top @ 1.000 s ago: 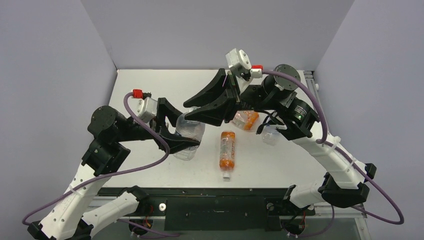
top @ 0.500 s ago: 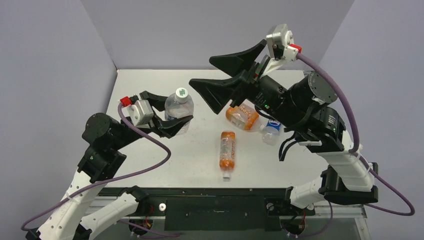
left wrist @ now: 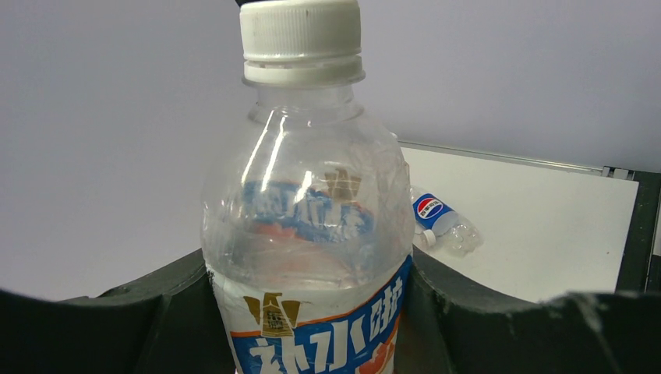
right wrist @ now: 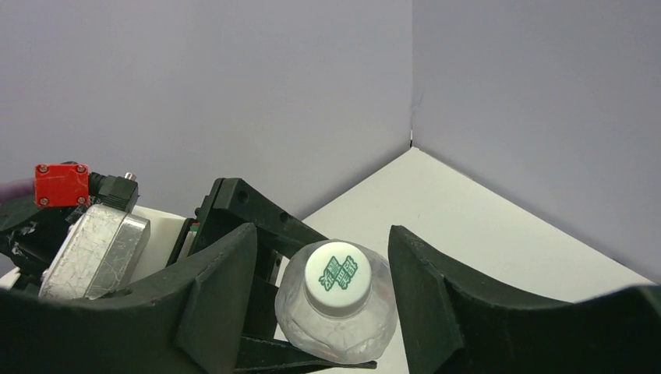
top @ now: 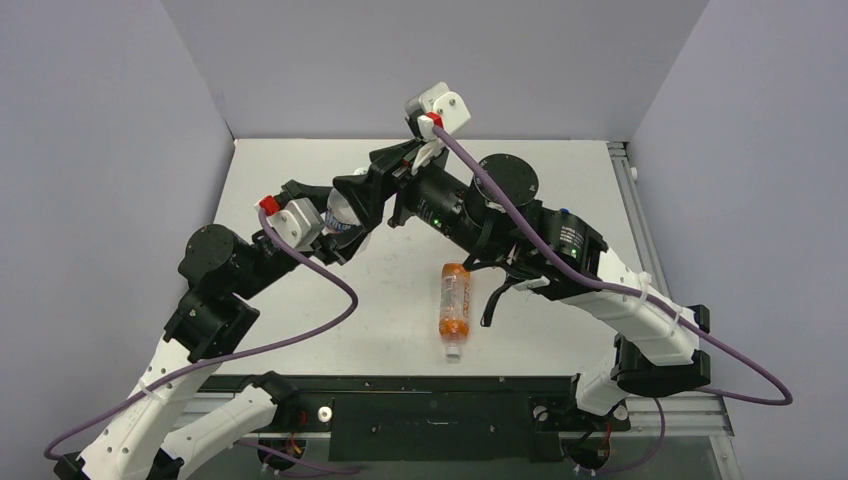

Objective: Unscrew the bottle caps
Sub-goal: Unscrew the bottle cap from the plastic bottle.

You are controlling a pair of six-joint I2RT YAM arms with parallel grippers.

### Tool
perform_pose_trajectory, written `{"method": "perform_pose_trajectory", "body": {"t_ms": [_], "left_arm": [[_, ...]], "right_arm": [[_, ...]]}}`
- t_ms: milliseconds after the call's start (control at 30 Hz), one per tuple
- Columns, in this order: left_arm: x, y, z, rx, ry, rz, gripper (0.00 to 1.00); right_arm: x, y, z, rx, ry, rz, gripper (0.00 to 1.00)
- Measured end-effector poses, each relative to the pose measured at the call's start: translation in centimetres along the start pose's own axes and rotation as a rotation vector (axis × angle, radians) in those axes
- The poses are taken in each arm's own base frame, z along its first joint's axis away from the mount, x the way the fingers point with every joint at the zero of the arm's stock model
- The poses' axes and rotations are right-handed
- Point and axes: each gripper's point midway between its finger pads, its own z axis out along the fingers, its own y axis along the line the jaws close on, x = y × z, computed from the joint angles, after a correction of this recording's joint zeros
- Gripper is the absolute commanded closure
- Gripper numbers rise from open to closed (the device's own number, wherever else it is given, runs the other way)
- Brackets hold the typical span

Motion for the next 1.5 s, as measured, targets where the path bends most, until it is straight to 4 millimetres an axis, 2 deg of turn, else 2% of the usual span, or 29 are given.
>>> {"method": "perform_pose_trajectory", "body": {"t_ms": [167, 333, 400, 467, 533, 600, 633, 733, 800, 867, 967, 1167, 1233, 1300, 1500], "left_arm": [[0.0, 0.0, 0.0, -0.003, 0.000, -0.001, 1.00], [0.1, 0.0, 0.1, -0.001, 0.002, -0.018, 1.00], [0.2, -0.1, 0.1, 0.002, 0.004, -0.026, 1.00], [0.2, -0.2, 0.2, 0.006, 0.005, -0.032, 1.00], [0.2, -0.2, 0.2, 0.007, 0.006, -0.039, 1.00], [0.1, -0.3, 0.0, 0.007, 0.004, -0.045, 1.00], [0.3, -0.4, -0.2, 0.007, 0.013, -0.050, 1.00], [0.4, -0.5, -0.3, 0.006, 0.018, -0.056, 1.00], [0.5, -0.4, -0.1, 0.008, 0.019, -0.059, 1.00], [0.6, -0.5, 0.1, 0.011, 0.021, -0.061, 1.00], [0.8, -0.6, 0.3, 0.018, 0.025, -0.064, 1.00], [0.8, -0.7, 0.3, 0.019, 0.026, -0.068, 1.00], [0.8, -0.7, 0.3, 0.020, 0.027, -0.071, 1.00], [0.9, -0.7, 0.3, 0.020, 0.028, -0.078, 1.00], [0.9, -1.3, 0.4, 0.040, 0.030, -0.136, 1.00]], "right_arm": [[-0.6, -0.3, -0.1, 0.017, -0.023, 0.008, 0.43], [0.1, -0.9, 0.1, 0.051, -0.008, -0.003, 0.45], [0.3, -1.2, 0.2, 0.063, -0.006, -0.007, 0.52], [0.4, -1.5, 0.3, 0.072, -0.005, -0.010, 0.66], [0.6, -1.5, 0.3, 0.072, -0.001, -0.012, 0.76], [0.7, -1.3, 0.5, 0.067, -0.002, -0.008, 0.78], [0.8, -1.2, 0.5, 0.059, -0.001, -0.003, 0.77], [0.8, -0.8, 0.6, 0.041, -0.003, 0.001, 0.61], [0.9, -1.1, 0.6, 0.048, 0.000, 0.002, 0.56], [1.2, -1.6, 0.7, 0.060, 0.013, -0.001, 0.53], [1.5, -2.1, 0.8, 0.074, 0.024, -0.005, 0.55], [1.5, -1.9, 0.8, 0.057, 0.026, 0.009, 0.78], [1.6, -1.8, 0.9, 0.053, 0.027, 0.013, 0.92], [1.6, -1.8, 0.9, 0.048, 0.028, 0.013, 1.00], [1.7, -1.7, 0.8, -0.073, 0.035, 0.006, 1.00]]}}
